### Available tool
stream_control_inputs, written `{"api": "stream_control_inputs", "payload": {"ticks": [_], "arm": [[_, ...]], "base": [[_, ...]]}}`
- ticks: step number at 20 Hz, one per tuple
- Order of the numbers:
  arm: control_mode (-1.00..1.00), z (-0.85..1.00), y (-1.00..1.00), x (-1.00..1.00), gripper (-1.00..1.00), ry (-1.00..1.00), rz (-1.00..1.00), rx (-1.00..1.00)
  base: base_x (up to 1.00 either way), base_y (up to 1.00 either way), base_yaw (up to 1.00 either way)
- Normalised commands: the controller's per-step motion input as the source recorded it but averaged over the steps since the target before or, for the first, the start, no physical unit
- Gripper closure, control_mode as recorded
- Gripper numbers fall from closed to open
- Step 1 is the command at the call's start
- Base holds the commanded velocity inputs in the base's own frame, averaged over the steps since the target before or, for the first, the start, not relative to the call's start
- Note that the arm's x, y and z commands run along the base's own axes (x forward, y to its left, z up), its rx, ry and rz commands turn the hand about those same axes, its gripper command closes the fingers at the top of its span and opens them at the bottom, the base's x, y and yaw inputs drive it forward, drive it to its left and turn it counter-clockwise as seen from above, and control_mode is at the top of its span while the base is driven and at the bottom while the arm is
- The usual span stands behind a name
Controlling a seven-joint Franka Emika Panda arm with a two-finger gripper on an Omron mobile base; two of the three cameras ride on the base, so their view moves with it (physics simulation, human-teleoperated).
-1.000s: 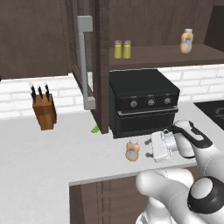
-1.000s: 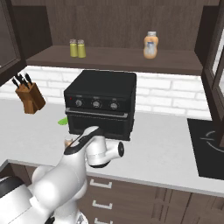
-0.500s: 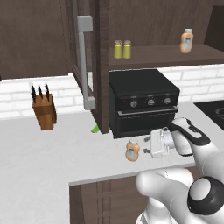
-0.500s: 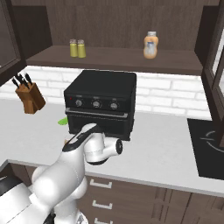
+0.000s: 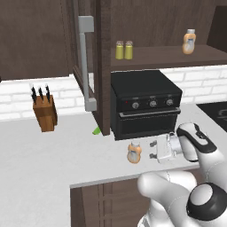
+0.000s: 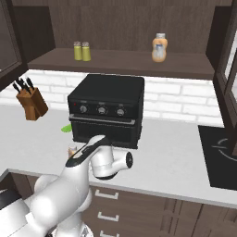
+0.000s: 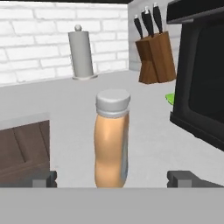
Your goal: Put the shaker and condiment bottle from the counter next to their counterparts in the cabinet.
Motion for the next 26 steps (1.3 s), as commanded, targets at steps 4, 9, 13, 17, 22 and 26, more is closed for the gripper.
{"api": "stream_control_inputs", "payload": {"ticks": [4,9,13,17,22,26], "arm": [[-1.0,0.0,0.01,-0.12,-1.0,0.0,0.0,0.0],[-1.0,0.0,0.03,-0.02,-1.0,-0.01,0.0,0.0],[-1.0,0.0,0.29,-0.36,-1.0,-0.07,0.0,0.0],[-1.0,0.0,0.23,-0.39,-1.0,-0.03,0.0,0.0],[-1.0,0.0,0.29,-0.14,-1.0,0.0,0.0,0.0],[-1.0,0.0,0.39,-0.04,-1.0,0.0,0.0,0.0]], "base": [[0.0,0.0,0.0],[0.0,0.0,0.0],[0.0,0.0,0.0],[0.0,0.0,0.0],[0.0,0.0,0.0],[0.0,0.0,0.0]]}}
